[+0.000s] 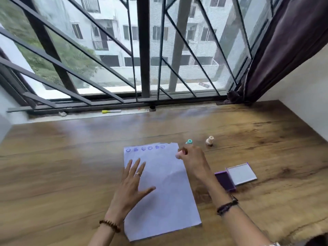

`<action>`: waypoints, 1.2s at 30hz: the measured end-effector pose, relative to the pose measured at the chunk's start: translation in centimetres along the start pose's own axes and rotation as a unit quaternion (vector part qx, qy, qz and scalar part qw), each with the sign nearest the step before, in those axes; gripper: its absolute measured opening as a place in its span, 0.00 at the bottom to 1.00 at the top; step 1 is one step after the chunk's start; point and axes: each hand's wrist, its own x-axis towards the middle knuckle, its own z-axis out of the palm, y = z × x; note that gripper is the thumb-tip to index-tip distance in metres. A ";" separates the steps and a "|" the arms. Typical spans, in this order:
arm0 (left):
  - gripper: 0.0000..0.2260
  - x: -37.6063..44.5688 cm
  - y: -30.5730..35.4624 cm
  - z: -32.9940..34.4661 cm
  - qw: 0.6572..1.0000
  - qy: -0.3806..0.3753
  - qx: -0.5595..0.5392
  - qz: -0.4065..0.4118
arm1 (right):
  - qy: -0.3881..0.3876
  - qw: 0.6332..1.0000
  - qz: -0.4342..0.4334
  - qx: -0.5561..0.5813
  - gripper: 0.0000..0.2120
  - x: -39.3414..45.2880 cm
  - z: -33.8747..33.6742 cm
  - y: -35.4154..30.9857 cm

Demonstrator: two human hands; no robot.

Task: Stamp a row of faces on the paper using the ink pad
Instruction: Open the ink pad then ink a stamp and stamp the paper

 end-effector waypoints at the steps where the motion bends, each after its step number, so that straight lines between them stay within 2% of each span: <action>1: 0.43 0.4 -0.6 -0.4 1.000 -0.015 0.001 0.003 | -0.004 1.000 0.002 0.005 0.06 0.9 0.3 -0.7; 3: 0.47 1.2 -1.5 -0.7 0.999 -0.043 0.008 0.001 | -0.005 1.000 0.004 0.000 0.05 2.7 1.0 -1.7; 7: 0.50 1.9 -2.7 -0.1 0.996 -0.080 0.032 -0.028 | -0.024 0.998 0.025 -0.056 0.10 5.5 2.3 -2.9; 13: 0.49 1.8 -3.4 0.8 0.998 -0.057 0.029 -0.028 | -0.017 0.993 0.030 -0.117 0.09 6.8 3.6 -3.0; 24: 0.48 1.7 -3.4 0.9 1.000 -0.030 -0.003 -0.006 | -0.023 0.977 -0.031 -0.209 0.10 7.2 4.7 -3.0; 36: 0.49 1.9 -3.2 0.6 0.998 -0.058 0.018 -0.016 | -0.056 0.969 -0.049 -0.237 0.10 7.9 3.9 -3.2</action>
